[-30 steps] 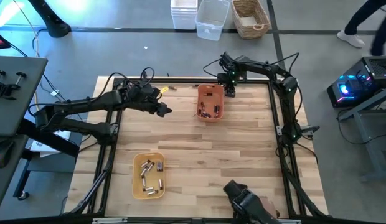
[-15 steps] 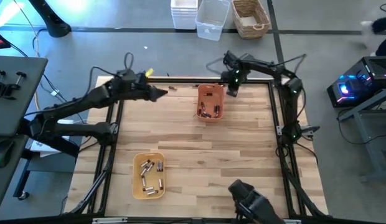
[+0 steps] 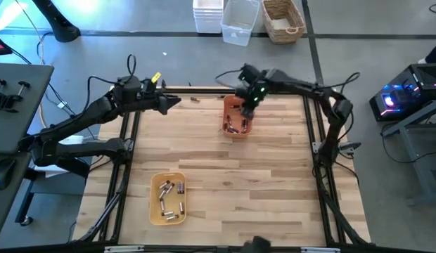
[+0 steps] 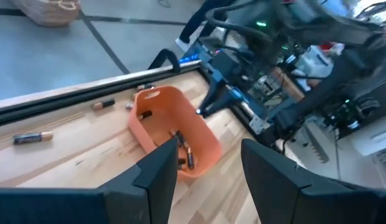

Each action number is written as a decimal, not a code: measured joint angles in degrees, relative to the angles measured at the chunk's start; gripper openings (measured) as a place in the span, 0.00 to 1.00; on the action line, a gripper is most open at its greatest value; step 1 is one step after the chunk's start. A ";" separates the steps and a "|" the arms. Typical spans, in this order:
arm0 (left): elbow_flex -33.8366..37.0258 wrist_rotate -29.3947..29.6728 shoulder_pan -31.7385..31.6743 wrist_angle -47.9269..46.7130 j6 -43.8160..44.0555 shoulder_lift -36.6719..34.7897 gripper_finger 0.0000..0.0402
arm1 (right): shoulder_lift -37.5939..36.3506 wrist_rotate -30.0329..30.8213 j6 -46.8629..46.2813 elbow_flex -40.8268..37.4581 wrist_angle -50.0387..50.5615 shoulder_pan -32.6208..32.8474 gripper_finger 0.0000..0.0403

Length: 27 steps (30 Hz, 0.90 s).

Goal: Sort batteries
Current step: Put the black battery into the orange bin, then adjust the orange bin

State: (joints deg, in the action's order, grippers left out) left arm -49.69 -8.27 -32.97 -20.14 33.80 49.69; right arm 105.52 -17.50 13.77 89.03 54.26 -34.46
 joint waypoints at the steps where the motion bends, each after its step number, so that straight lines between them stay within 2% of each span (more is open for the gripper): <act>1: 0.00 -0.02 -0.03 -0.65 -0.06 0.02 0.42 | 0.35 1.34 -2.19 0.04 -1.40 1.63 0.05; 5: 0.00 -3.61 -0.02 -3.10 -5.07 0.07 0.42 | 2.07 4.12 -7.93 0.00 -5.58 5.75 0.09; 9: 0.00 -9.05 -0.02 -3.91 -8.60 0.07 0.42 | 2.09 4.08 -15.33 0.13 -5.40 6.63 0.29; 13: 0.00 -10.67 -0.02 -4.27 -11.11 0.07 0.42 | 2.13 7.75 -15.02 0.11 -1.07 6.28 0.51; 15: 0.00 -10.67 -0.02 -4.15 -11.48 0.07 0.42 | 2.13 7.99 -15.47 0.11 0.29 6.03 0.58; 17: 0.00 -10.67 -0.02 -3.92 -11.50 0.07 0.42 | 2.09 8.00 -16.77 0.11 0.19 5.87 0.60; 20: 0.00 -10.64 0.00 -3.97 -11.41 0.07 0.42 | 1.04 10.27 -19.35 0.11 -1.66 4.41 0.57; 22: 0.00 -10.54 0.00 -3.96 -10.49 0.07 0.42 | -0.10 11.41 -19.97 0.11 -2.38 2.67 0.50; 24: 0.00 -10.12 0.00 -3.96 -9.79 0.07 0.42 | -1.06 11.95 -19.89 0.11 -2.43 0.48 0.39; 27: 0.00 -9.16 -0.01 -3.95 -8.99 0.07 0.42 | -1.60 12.34 -19.20 0.11 -2.18 -3.78 0.16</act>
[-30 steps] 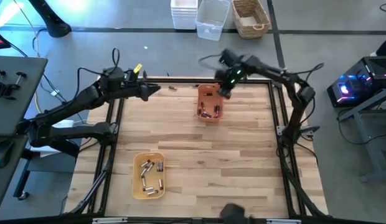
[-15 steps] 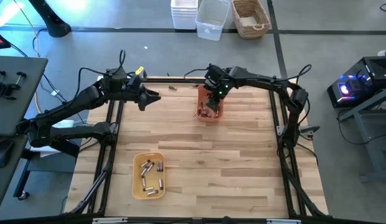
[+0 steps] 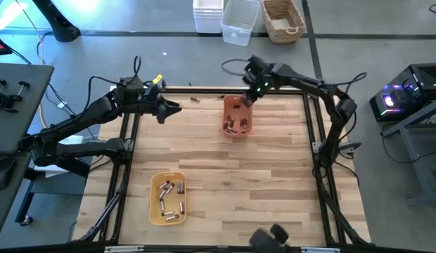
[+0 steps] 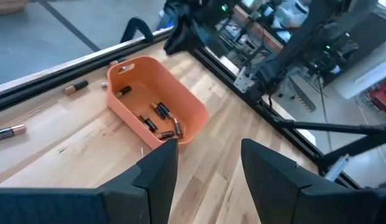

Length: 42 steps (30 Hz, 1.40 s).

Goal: Sort batteries
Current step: Adjust the orange bin

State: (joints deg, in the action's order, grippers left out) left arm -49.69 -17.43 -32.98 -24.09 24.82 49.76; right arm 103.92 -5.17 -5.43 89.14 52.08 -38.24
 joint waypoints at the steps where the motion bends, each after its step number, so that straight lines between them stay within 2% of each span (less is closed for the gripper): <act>1: 0.00 0.56 0.01 0.01 0.02 0.06 0.42 | 0.01 -0.64 0.91 0.00 0.06 -1.65 0.08; 3: 0.00 2.51 0.04 0.04 0.39 0.19 0.42 | 0.56 -1.94 2.62 0.02 0.06 -4.71 0.03; 6: 0.00 6.12 0.02 0.87 2.12 0.83 0.42 | 2.71 -2.44 4.02 0.03 1.06 -8.80 0.02; 10: 0.00 7.32 0.01 3.42 4.09 2.30 0.42 | 6.31 -6.18 5.88 0.02 0.71 -12.48 0.01; 14: -0.02 7.55 0.03 6.24 4.15 4.51 0.42 | 9.94 -8.20 7.18 -0.07 -2.63 -13.35 0.00; 17: -0.02 7.69 0.03 8.32 5.41 6.40 0.42 | 11.75 -11.87 6.89 0.02 -6.76 -12.99 0.00; 29: -0.02 7.62 0.03 10.81 6.52 10.70 0.42 | 13.09 -16.65 -4.75 0.04 -28.00 -7.48 0.00; 33: -0.02 7.21 0.03 12.13 5.72 9.98 0.42 | 13.08 -20.62 -5.64 0.04 -28.20 -2.80 0.00; 36: -0.02 7.19 0.03 12.16 3.88 9.26 0.42 | 13.09 -19.63 -3.78 0.02 -26.65 2.23 0.00; 42: -0.02 7.11 0.01 12.07 2.86 8.77 0.42 | 13.66 -12.49 -4.80 0.04 -29.68 9.16 0.00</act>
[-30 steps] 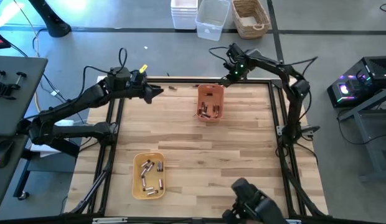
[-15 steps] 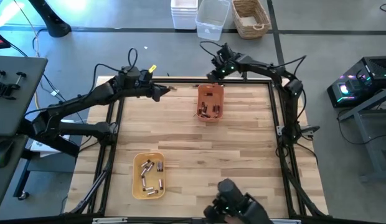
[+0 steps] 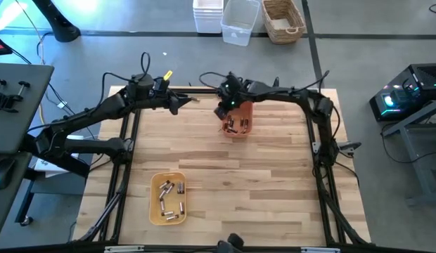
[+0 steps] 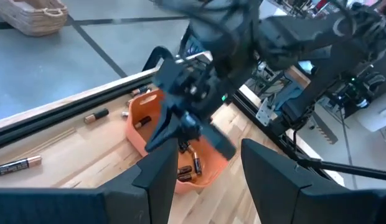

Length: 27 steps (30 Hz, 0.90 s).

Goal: Sort batteries
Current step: Adjust the orange bin

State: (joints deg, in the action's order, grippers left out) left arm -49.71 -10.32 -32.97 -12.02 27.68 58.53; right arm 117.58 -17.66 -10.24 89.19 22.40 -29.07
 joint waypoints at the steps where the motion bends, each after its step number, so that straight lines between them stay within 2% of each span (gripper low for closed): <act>1: 0.00 -0.04 0.00 0.02 -0.39 -0.09 0.42 | 0.41 0.26 -0.31 0.00 0.04 0.25 0.00; 10: 0.00 -1.36 0.00 -0.07 -1.81 -0.88 0.42 | 4.42 2.73 -1.43 0.03 2.29 1.39 0.00; 27: 0.00 -1.52 0.00 -0.19 -2.88 -1.45 0.42 | 0.16 4.23 6.28 -0.02 22.81 -1.74 0.00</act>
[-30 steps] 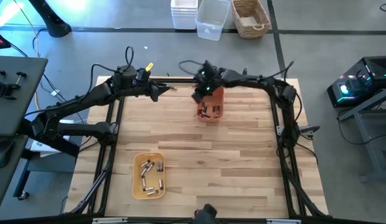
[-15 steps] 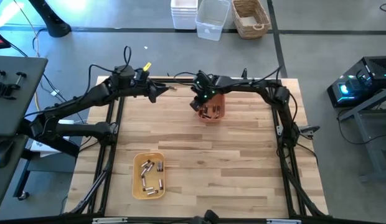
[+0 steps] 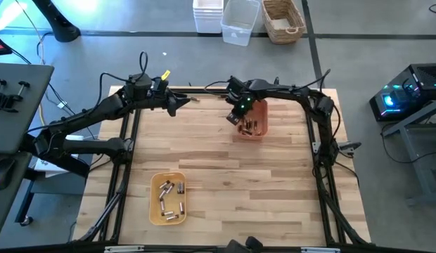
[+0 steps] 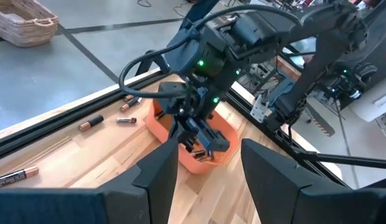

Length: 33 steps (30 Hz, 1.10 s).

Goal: Sort batteries
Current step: Adjust the orange bin

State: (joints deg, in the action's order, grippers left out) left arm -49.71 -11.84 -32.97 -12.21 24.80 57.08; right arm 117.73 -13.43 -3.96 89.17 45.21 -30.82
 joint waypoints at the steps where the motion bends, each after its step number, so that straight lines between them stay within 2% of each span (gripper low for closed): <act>1: 0.00 0.00 0.00 0.00 -0.14 0.00 0.42 | -0.21 0.14 0.45 0.00 1.09 -0.21 0.00; 21: 0.00 0.00 0.00 -0.44 -3.49 0.00 0.42 | -0.53 0.35 7.91 0.00 16.53 -5.12 0.00; 27: 0.00 0.06 0.00 -0.39 -3.54 0.00 0.42 | -0.53 3.32 10.04 0.00 20.59 -6.22 0.00; 33: 0.00 0.37 0.00 -0.35 -3.60 0.00 0.42 | -0.53 3.58 10.74 -0.02 23.25 -7.09 0.00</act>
State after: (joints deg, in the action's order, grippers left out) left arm -49.71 -11.46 -32.97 -12.56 21.19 57.08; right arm 117.21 -9.85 6.78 89.14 68.47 -37.91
